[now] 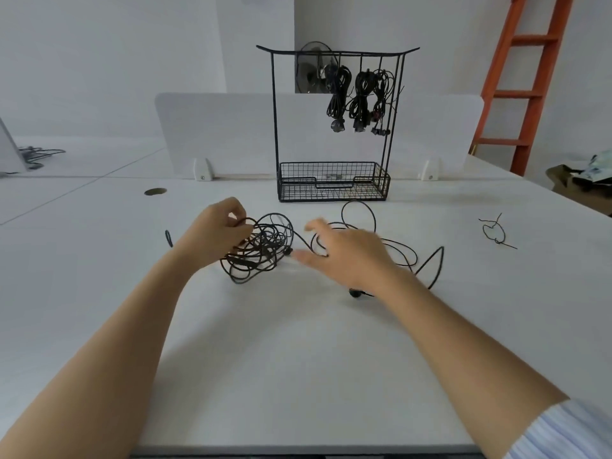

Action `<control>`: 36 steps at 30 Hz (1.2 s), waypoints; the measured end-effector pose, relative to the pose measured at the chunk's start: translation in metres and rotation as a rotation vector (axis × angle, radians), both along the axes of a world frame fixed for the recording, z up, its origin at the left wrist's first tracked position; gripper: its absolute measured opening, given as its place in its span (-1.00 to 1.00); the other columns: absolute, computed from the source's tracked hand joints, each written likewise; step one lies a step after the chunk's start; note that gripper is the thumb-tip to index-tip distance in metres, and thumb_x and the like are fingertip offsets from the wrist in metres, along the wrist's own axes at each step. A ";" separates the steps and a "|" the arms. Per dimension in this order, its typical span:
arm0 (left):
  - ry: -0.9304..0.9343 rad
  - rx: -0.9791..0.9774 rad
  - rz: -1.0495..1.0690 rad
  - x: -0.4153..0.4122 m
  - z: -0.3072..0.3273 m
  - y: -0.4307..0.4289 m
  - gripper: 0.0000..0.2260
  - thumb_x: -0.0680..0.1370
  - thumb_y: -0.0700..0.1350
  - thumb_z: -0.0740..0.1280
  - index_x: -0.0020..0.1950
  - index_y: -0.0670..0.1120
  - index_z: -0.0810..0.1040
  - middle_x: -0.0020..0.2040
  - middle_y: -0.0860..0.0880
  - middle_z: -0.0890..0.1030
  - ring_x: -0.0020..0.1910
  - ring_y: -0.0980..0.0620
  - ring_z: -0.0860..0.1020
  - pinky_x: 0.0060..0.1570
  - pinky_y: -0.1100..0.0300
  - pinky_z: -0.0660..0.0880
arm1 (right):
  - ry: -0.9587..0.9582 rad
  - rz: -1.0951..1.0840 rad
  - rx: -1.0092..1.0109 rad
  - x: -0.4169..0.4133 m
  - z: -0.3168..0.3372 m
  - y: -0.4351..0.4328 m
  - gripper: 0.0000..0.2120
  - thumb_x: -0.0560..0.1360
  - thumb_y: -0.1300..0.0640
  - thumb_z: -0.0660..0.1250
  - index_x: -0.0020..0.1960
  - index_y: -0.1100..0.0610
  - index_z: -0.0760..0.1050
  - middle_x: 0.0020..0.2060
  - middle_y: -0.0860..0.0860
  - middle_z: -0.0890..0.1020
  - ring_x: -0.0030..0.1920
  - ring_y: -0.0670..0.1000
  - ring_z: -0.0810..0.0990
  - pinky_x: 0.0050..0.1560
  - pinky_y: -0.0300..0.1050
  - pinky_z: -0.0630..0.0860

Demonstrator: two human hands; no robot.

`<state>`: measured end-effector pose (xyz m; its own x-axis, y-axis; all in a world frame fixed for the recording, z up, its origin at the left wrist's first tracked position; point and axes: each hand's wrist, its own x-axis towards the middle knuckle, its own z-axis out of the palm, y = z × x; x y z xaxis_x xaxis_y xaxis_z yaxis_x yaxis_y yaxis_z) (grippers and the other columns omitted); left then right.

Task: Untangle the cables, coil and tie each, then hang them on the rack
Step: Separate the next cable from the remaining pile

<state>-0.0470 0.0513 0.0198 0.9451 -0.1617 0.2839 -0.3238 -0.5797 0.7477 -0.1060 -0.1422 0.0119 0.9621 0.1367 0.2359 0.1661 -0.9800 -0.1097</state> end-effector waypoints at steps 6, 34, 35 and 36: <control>0.057 -0.235 -0.140 -0.003 0.003 0.008 -0.75 0.50 -0.28 0.35 -0.28 -0.08 0.34 -0.62 0.09 0.34 -0.58 0.14 0.19 -0.53 0.30 0.14 | 0.126 -0.015 -0.066 0.001 -0.016 0.005 -0.65 0.54 -0.12 0.14 0.15 0.12 0.39 0.05 0.11 0.57 0.10 0.15 0.51 -0.08 -0.09 0.32; 0.304 0.459 -0.312 -0.007 -0.002 0.008 -0.56 0.11 0.29 0.38 -0.09 0.16 0.55 -0.29 0.09 0.52 -0.35 0.12 0.43 -0.28 0.28 0.36 | -0.283 -0.213 0.608 0.022 -0.014 -0.015 -0.66 0.58 0.02 0.09 -0.30 0.15 0.36 -0.36 0.09 0.55 -0.28 0.18 0.51 -0.33 -0.11 0.38; 0.284 0.553 -0.305 -0.005 -0.004 0.008 -0.55 0.13 0.30 0.34 -0.07 0.14 0.54 -0.24 0.06 0.54 -0.30 0.10 0.45 -0.21 0.26 0.37 | -0.335 -0.228 0.828 0.022 -0.007 -0.020 -0.65 0.58 0.02 0.09 -0.31 0.14 0.40 -0.40 0.09 0.54 -0.34 0.17 0.52 -0.32 -0.10 0.44; 0.264 0.599 -0.288 -0.004 -0.005 0.009 -0.59 0.18 0.27 0.34 -0.08 0.09 0.55 -0.22 0.03 0.56 -0.29 0.08 0.45 -0.20 0.26 0.37 | -0.389 -0.239 1.039 0.023 -0.001 -0.025 -0.64 0.59 0.03 0.09 -0.33 0.12 0.42 -0.43 0.07 0.52 -0.40 0.12 0.50 -0.38 -0.13 0.44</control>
